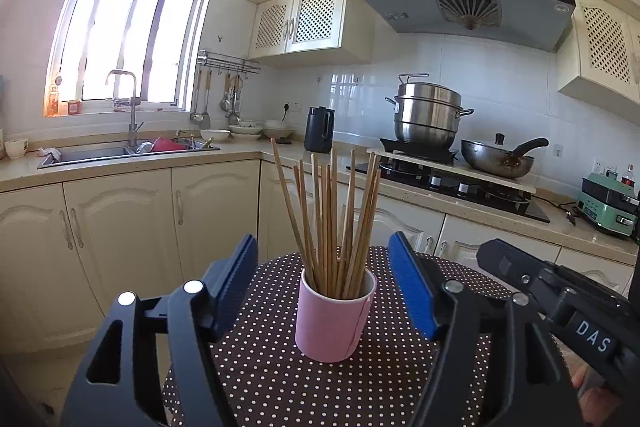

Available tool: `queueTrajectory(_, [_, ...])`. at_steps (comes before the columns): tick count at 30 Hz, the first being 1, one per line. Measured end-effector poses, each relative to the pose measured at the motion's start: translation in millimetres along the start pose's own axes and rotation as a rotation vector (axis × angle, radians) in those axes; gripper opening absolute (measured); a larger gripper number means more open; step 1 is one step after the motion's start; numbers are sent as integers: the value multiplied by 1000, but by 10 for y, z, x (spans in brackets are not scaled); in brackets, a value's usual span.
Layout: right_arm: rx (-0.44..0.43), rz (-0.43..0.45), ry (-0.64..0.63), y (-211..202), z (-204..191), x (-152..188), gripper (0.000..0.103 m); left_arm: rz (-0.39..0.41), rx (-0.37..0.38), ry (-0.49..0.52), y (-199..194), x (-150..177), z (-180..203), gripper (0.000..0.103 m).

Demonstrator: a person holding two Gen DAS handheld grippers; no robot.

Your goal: Organize utensils

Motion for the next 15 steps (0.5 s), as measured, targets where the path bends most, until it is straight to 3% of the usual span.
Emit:
queueTrajectory(2, [7,23,-19,-199,-68,21,22,1,1,6,-150,-21,35,70])
queueTrajectory(5, [46,63,-59,-477,-188,56,52,12,-4,30,-426,-55,122,72])
queueTrajectory(8, [67,92,-91,-726,-288,87,52,26,-1,55,-684,-100,226,74])
queueTrajectory(15, [113,148,-114,-1292,-463,185,65,64,-17,98,-1249,-195,391,78])
Point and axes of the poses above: each gripper's, at about its wrist camera, not at the fingertips, and y roughly the way its jaws point, z to its right, x to its underside, the point moved 2 cm from there along y, roughly the way its jaws point, and after that the axes turned 14 degrees about y, right-handed, at the moved point
